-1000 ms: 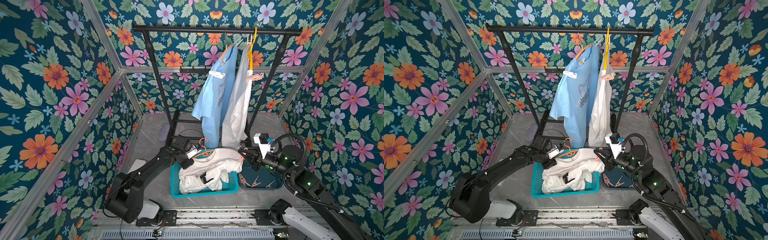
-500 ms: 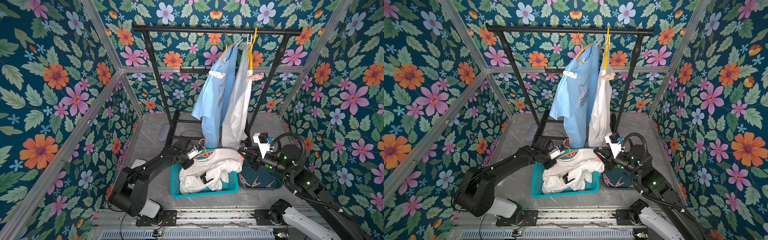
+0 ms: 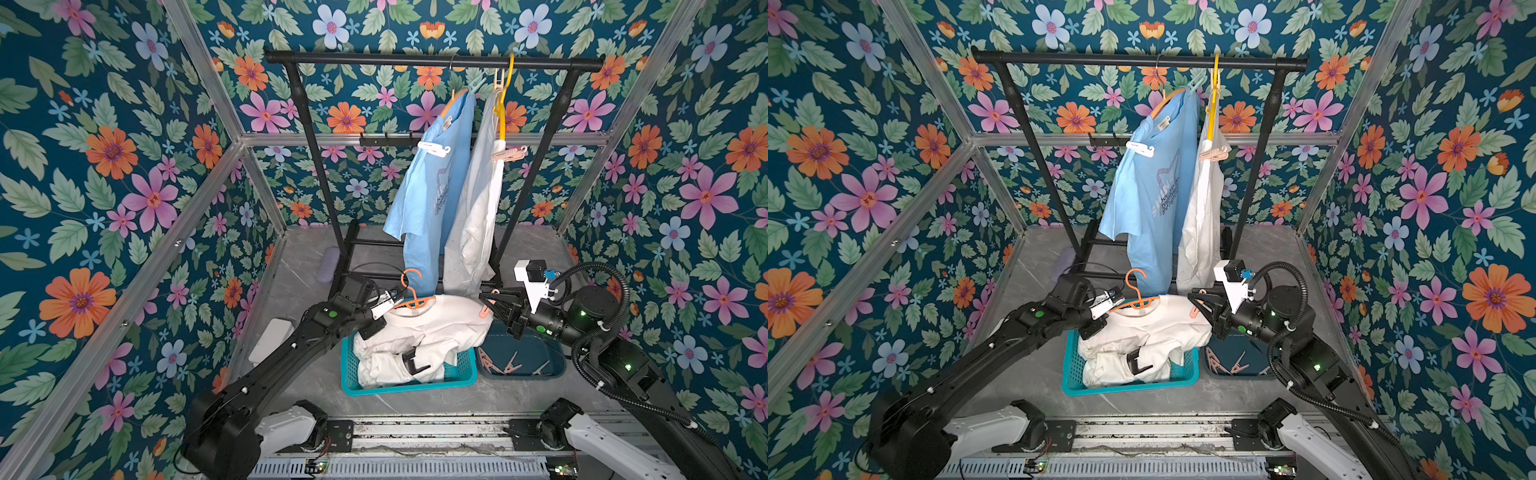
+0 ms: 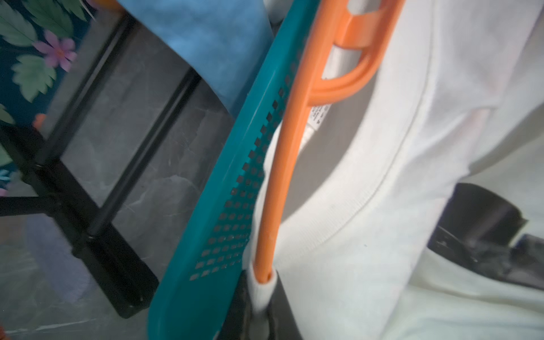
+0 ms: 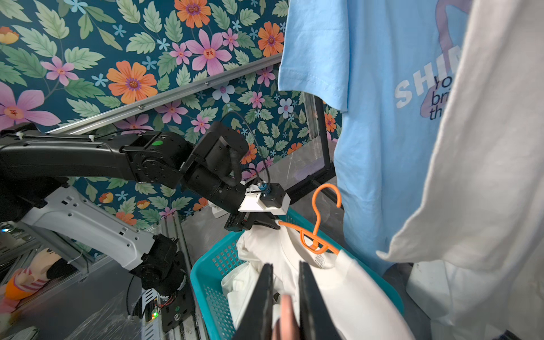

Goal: Use clothespins to secure the t-shirt on both sides of the hanger
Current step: Pick up the hanger from the basket.

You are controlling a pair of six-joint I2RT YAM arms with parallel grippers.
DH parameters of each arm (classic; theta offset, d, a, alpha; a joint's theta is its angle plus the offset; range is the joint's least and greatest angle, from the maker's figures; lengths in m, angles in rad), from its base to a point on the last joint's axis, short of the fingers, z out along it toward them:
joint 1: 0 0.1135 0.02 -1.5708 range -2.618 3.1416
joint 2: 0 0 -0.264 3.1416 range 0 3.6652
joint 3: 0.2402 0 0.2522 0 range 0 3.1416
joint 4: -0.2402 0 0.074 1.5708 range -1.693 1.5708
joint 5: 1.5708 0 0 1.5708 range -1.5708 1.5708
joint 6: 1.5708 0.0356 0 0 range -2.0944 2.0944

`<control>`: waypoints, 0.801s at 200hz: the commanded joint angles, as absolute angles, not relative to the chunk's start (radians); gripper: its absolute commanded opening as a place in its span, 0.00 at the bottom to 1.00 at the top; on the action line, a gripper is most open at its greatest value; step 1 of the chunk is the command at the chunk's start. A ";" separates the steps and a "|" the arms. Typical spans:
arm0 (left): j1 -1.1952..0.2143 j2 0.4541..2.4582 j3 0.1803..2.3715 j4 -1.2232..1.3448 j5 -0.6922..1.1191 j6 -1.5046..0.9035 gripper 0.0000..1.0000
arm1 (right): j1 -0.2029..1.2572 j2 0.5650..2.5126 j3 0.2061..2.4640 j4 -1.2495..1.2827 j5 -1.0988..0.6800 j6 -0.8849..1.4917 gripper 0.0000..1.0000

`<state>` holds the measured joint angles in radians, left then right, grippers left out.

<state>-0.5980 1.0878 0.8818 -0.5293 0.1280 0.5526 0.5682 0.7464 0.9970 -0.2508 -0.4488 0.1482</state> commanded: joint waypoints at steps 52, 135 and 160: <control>-0.612 0.741 0.793 -0.301 0.135 0.722 0.00 | 0.569 0.934 1.231 -0.337 -0.528 0.097 0.00; -0.612 0.712 0.798 -0.184 0.148 0.794 0.00 | 0.569 1.015 1.284 -0.301 -0.589 0.144 0.00; -0.612 0.719 0.816 -0.172 0.164 0.783 0.00 | 0.569 1.012 1.256 -0.273 -0.611 0.156 0.00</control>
